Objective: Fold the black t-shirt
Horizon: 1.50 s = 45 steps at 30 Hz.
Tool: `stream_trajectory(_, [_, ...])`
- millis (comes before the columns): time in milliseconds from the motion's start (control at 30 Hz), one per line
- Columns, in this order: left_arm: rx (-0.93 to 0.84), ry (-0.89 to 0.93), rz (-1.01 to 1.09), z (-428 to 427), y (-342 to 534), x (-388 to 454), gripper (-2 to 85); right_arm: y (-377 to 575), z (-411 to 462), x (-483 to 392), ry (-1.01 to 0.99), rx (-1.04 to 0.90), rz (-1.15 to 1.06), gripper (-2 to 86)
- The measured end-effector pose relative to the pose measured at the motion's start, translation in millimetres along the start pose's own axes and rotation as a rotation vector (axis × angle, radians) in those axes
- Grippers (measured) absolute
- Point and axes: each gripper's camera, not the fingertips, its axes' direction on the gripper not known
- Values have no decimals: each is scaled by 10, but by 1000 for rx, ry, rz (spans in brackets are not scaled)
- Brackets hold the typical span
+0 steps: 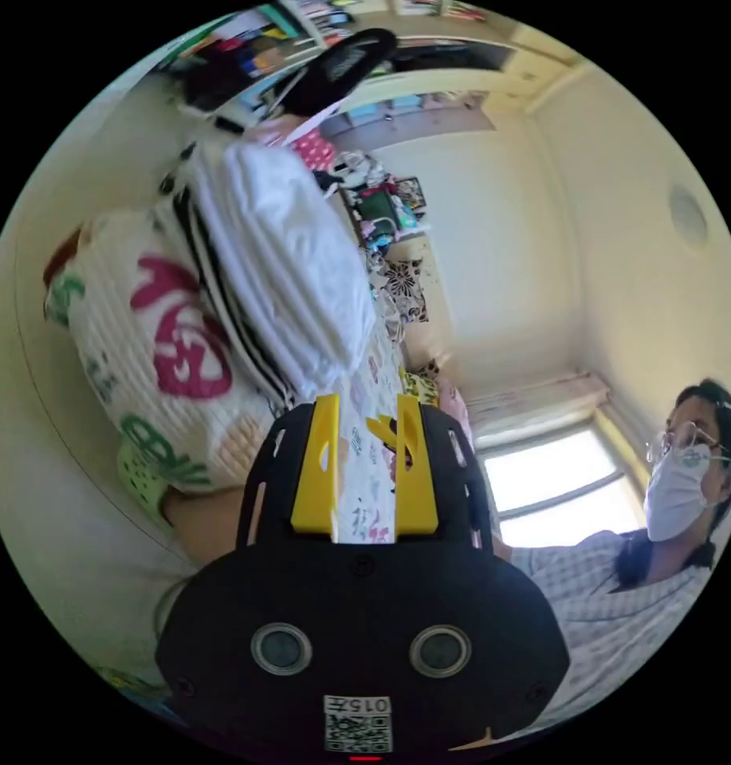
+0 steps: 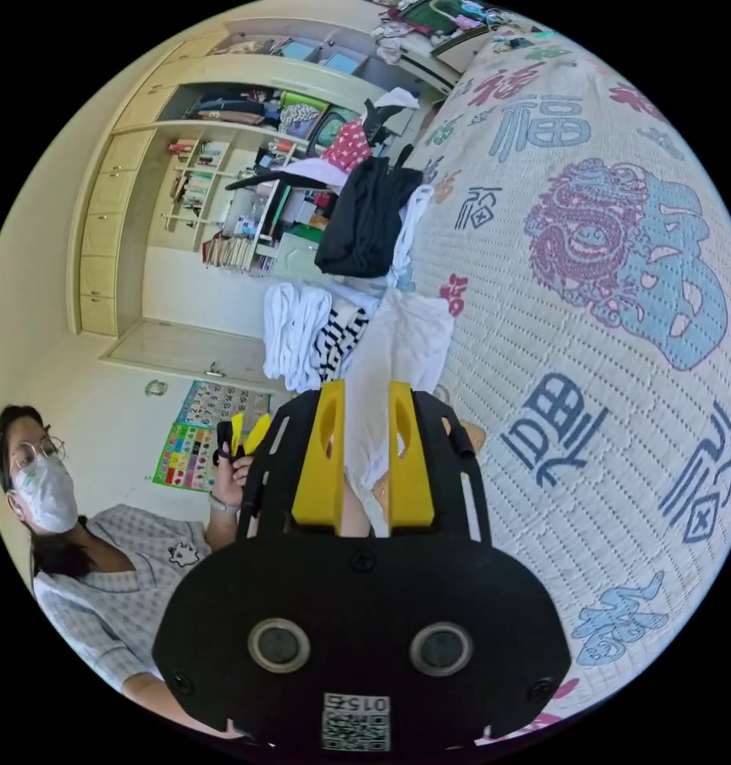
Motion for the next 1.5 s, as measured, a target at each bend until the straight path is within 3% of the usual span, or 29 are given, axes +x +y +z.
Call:
stream_trajectory(100, [-79, -112, -67, 407, 388, 12, 125, 79, 247, -57, 40, -73, -36, 88])
stream_trajectory(233, [-124, -114, -94, 752, 648, 75, 120, 142, 698, -148, 58, -198, -55, 87])
stream_trajectory(367, [-146, -177, 17, 858, 809, 347, 117, 138, 1192, -248, 15, -318, -37, 8])
stream_trajectory(567, [-258, -542, 392, 1114, 1172, 871, 131, 333, 893, -482, 45, -172, -79, -6])
stream_trajectory(733, [-581, -846, 765, 2179, 1519, 1123, 120, 649, 340, -609, 53, -23, -74, -7])
stream_trajectory(800, [-686, -977, 812, 2515, 1652, 1077, 86, 884, 68, -710, 18, 41, -71, -6])
stream_trajectory(867, [-714, -997, 839, 2636, 1748, 1152, 59, 1099, -128, -780, -52, 80, -64, -5])
stream_trajectory(967, [-660, -817, 826, 2505, 1871, 1468, 29, 1539, -435, -947, -71, 121, -92, -1])
stream_trajectory(1200, [-557, -180, 674, 2176, 2225, 2014, 14, 2362, -815, -1260, -55, 245, -88, 49])
stream_trajectory(1367, [-566, -1, 655, 2176, 2569, 2241, 11, 2650, -911, -1472, -116, 283, -58, 98])
stream_trajectory(1500, [-624, 246, 630, 2171, 2812, 2454, 10, 2851, -974, -1850, -22, 265, -98, 145])
